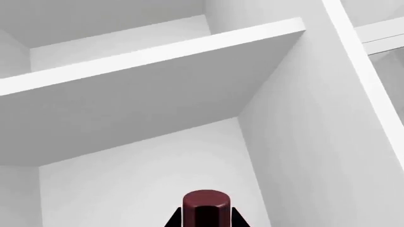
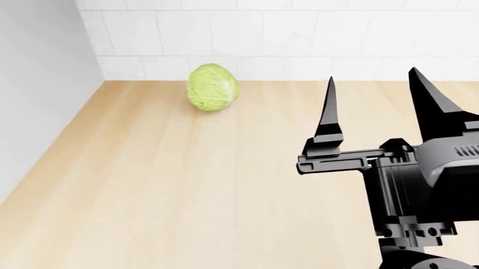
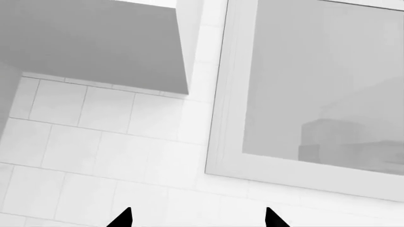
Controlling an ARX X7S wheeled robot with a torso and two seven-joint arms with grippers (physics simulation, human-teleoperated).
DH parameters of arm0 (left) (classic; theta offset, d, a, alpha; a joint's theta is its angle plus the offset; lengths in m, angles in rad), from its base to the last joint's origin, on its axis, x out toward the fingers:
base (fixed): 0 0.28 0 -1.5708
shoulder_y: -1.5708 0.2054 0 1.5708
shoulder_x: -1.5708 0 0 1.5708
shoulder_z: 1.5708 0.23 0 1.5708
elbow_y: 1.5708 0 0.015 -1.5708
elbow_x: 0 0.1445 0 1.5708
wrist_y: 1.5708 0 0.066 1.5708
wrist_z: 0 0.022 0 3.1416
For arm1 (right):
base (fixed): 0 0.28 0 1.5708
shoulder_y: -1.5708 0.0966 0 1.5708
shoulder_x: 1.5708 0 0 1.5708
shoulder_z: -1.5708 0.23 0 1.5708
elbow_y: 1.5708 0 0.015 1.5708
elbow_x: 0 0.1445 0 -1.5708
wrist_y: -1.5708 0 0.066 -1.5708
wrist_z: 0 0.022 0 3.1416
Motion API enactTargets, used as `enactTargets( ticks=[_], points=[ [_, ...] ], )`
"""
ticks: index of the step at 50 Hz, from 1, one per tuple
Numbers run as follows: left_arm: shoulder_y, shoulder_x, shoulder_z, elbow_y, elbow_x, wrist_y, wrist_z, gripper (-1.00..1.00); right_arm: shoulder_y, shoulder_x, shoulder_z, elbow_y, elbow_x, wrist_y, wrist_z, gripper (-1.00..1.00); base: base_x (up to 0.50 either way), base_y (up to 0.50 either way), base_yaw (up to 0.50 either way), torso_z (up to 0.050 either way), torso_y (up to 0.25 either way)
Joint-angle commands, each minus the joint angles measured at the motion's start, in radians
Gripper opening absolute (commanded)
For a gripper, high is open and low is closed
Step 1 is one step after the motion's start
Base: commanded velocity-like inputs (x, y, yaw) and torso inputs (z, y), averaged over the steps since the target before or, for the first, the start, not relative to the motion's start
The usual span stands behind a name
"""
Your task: Pick the bar and vinegar from the counter and place them in the cabinets closest to them.
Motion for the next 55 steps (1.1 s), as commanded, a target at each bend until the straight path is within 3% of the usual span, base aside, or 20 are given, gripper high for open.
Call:
enactTargets(
  ticks=[1, 19, 29, 30, 45, 55],
  points=[
    [0.0, 0.006, 0.211, -0.1, -0.295, 0.047, -0.03, -1.0, -0.003, 0.004, 0.0, 0.002, -0.001, -0.004, 0.002, 1.0, 0.0, 0.0, 0.0, 0.0, -0.009],
    [0.0, 0.006, 0.548, -0.119, -0.638, 0.14, -0.109, -1.0, -0.017, 0.009, -0.008, -0.005, -0.009, -0.01, 0.015, 1.0, 0.0, 0.0, 0.0, 0.0, -0.009],
    [0.0, 0.006, 0.559, -0.124, -0.652, 0.158, -0.106, -1.0, -0.009, 0.008, -0.011, -0.007, -0.002, -0.004, 0.016, 1.0, 0.0, 0.0, 0.0, 0.0, -0.011],
    [0.0, 0.006, 0.556, -0.124, -0.651, 0.158, -0.106, 1.0, -0.009, 0.009, -0.011, -0.007, -0.001, -0.005, 0.016, 1.0, 0.0, 0.0, 0.0, 0.0, -0.011],
    [0.0, 0.006, 0.568, -0.126, -0.659, 0.175, -0.106, 1.0, -0.008, 0.008, -0.015, -0.002, -0.001, -0.01, 0.013, 1.0, 0.0, 0.0, 0.0, 0.0, -0.003],
    [0.0, 0.006, 0.479, -0.129, -0.553, 0.159, -0.1, 1.0, -0.009, 0.006, -0.019, 0.005, -0.005, -0.016, 0.013, 1.0, 0.0, 0.0, 0.0, 0.0, 0.0]
  ],
)
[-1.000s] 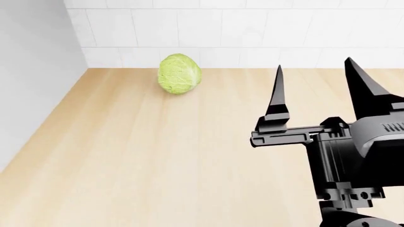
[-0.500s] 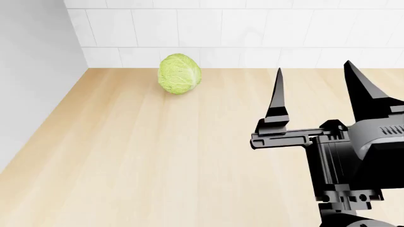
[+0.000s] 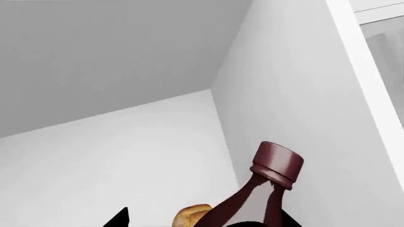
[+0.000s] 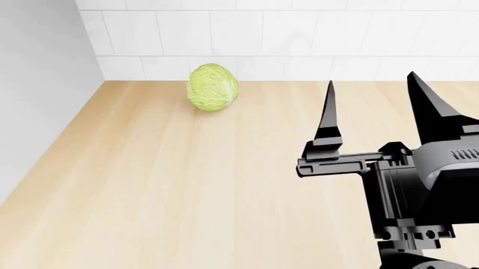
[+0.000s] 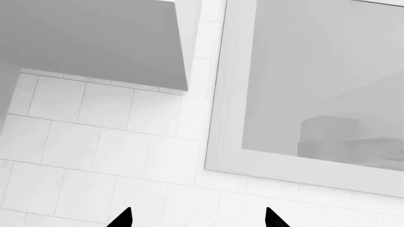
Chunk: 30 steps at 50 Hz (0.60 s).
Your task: Pick the bar and vinegar from the counter and place them in the cabinets closest to them.
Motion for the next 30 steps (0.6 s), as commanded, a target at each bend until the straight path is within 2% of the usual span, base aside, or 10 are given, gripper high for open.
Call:
enactTargets(
  ticks=[1, 12, 17, 23, 30],
  points=[
    [0.0, 0.0, -0.056, -0.017, 0.05, -0.015, 0.009, 1.0, 0.0, -0.002, -0.005, 0.006, -0.003, -0.006, -0.002, 1.0, 0.0, 0.0, 0.0, 0.0, 0.0],
    [0.0, 0.0, -0.189, -0.03, 0.213, -0.012, -0.018, 1.0, -0.003, -0.007, -0.009, 0.026, -0.012, -0.022, -0.015, 1.0, 0.0, 0.0, 0.0, 0.0, 0.0],
    [0.0, 0.0, -0.215, -0.039, 0.245, -0.005, -0.031, 1.0, -0.001, -0.012, -0.014, 0.034, -0.015, -0.023, -0.02, 1.0, 0.0, 0.0, 0.0, 0.0, 0.0],
    [0.0, 0.0, -0.333, -0.037, 0.383, -0.023, -0.012, 1.0, 0.006, -0.013, -0.014, 0.033, -0.008, -0.019, -0.02, 1.0, 0.0, 0.0, 0.0, 0.0, 0.0],
    [0.0, 0.0, -0.332, -0.047, 0.394, -0.009, -0.014, 1.0, 0.016, -0.014, -0.013, 0.031, 0.001, -0.012, -0.018, 1.0, 0.0, 0.0, 0.0, 0.0, 0.0]
  ],
)
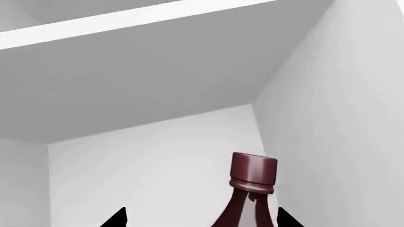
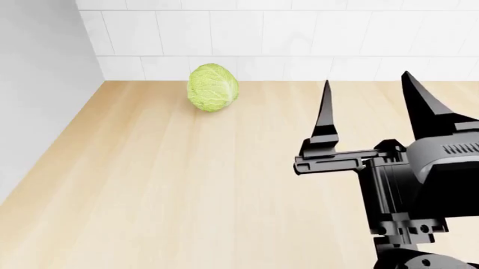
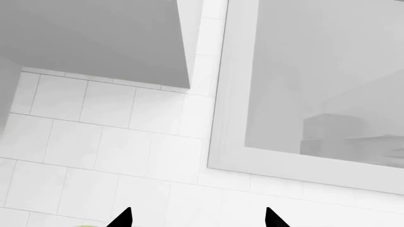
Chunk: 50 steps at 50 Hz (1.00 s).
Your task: Pick the bar and vinegar from the counter and place them in the cabinets closest to them.
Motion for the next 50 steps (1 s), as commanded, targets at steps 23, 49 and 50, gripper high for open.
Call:
enactTargets(
  ticks=[23, 49, 50],
  points=[
    [0.0, 0.0, -0.128, -0.013, 0.168, 0.009, 0.011, 1.0, 0.007, -0.005, -0.009, 0.009, 0.0, -0.003, -0.003, 1.0, 0.0, 0.0, 0.0, 0.0, 0.0],
    [0.0, 0.0, -0.132, -0.026, 0.215, 0.028, 0.036, 1.0, 0.006, 0.0, -0.008, 0.004, 0.007, -0.005, 0.006, 1.0, 0.0, 0.0, 0.0, 0.0, 0.0],
    [0.0, 0.0, -0.151, -0.024, 0.231, 0.024, 0.038, 1.0, 0.009, -0.001, -0.009, 0.006, 0.007, -0.003, 0.005, 1.0, 0.0, 0.0, 0.0, 0.0, 0.0]
  ],
)
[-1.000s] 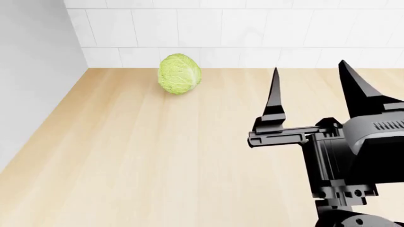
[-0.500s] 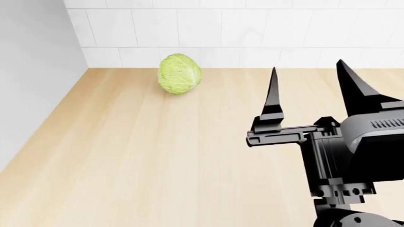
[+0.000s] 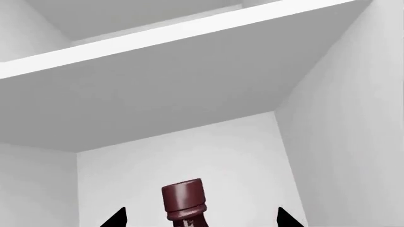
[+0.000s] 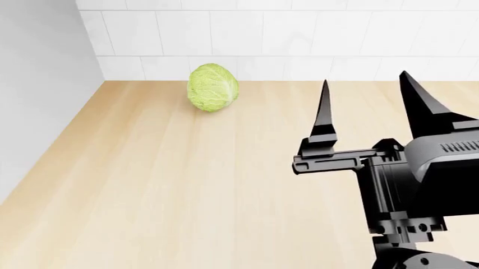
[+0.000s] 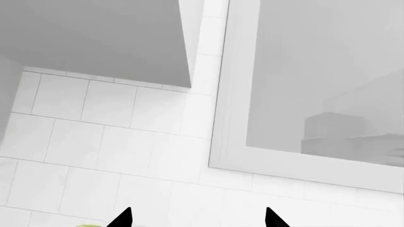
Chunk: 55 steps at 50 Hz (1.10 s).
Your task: Pick the bar and vinegar from the counter and place them in the cabinets closest to them.
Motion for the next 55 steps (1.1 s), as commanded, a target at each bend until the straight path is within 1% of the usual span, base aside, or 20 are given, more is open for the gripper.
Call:
enactTargets(
  ticks=[1, 17, 21, 22, 25, 28, 30, 33, 40, 43, 47, 50, 55],
  points=[
    [0.0, 0.0, -0.057, 0.003, 0.072, -0.005, 0.029, 1.0, 0.001, -0.001, -0.002, 0.004, -0.001, -0.003, -0.001, 1.0, 0.0, 0.0, 0.0, 0.0, 0.0],
    [0.0, 0.0, -0.25, 0.101, 0.23, -0.054, 0.062, 1.0, -0.003, -0.009, -0.012, 0.021, -0.012, -0.013, -0.011, 1.0, 0.0, 0.0, 0.0, 0.0, 0.0],
    [0.001, -0.003, -0.276, 0.126, 0.248, -0.064, 0.066, 1.0, 0.0, -0.01, -0.013, 0.025, -0.011, -0.012, -0.013, 1.0, 0.0, 0.0, 0.0, 0.0, 0.0],
    [0.011, -0.01, -0.276, 0.16, 0.24, -0.081, 0.06, 1.0, 0.0, -0.01, -0.013, 0.026, -0.012, -0.013, -0.014, 1.0, 0.0, 0.0, 0.0, 0.0, 0.0],
    [0.09, -0.056, -0.286, 0.41, 0.207, -0.22, 0.024, 1.0, 0.0, -0.013, -0.015, 0.029, -0.012, -0.013, -0.016, 1.0, 0.0, 0.0, 0.0, 0.0, 0.0],
    [0.151, -0.097, -0.303, 0.616, 0.173, -0.332, -0.01, 1.0, 0.004, -0.018, -0.019, 0.033, -0.014, -0.011, -0.02, 1.0, 0.0, 0.0, 0.0, 0.0, 0.0],
    [0.213, -0.133, -0.319, 0.797, 0.142, -0.431, -0.041, 1.0, -0.001, -0.019, -0.022, 0.036, -0.019, -0.015, -0.022, 1.0, 0.0, 0.0, 0.0, 0.0, 0.0],
    [0.282, -0.171, -0.352, 0.996, 0.101, -0.542, -0.085, 1.0, -0.006, -0.018, -0.022, 0.045, -0.022, -0.024, -0.027, 1.0, 0.0, 0.0, 0.0, 0.0, 0.0],
    [0.484, -0.236, -0.498, 1.509, -0.052, -0.869, -0.201, 1.0, -0.011, -0.02, -0.025, 0.053, -0.026, -0.03, -0.032, 1.0, 0.0, 0.0, 0.0, 0.0, 0.0],
    [0.58, -0.239, -0.595, 1.675, -0.112, -0.995, -0.244, 1.0, -0.001, -0.028, -0.034, 0.064, -0.028, -0.022, -0.04, 1.0, 0.0, 0.0, 0.0, 0.0, 0.0],
    [0.727, -0.258, -0.671, 1.832, -0.174, -1.069, -0.275, 1.0, 0.018, -0.041, -0.041, 0.076, -0.023, -0.007, -0.048, 1.0, 0.0, 0.0, 0.0, 0.0, 0.0],
    [0.824, -0.278, -0.716, 1.897, -0.218, -1.072, -0.299, 1.0, 0.036, -0.053, -0.047, 0.088, -0.018, 0.009, -0.053, 1.0, 0.0, 0.0, 0.0, 0.0, 0.0],
    [0.973, -0.31, -0.739, 1.971, -0.235, -1.034, -0.31, 1.0, 0.051, -0.06, -0.051, 0.092, -0.006, 0.03, -0.049, 1.0, 0.0, 0.0, 0.0, 0.0, 0.0]
  ],
)
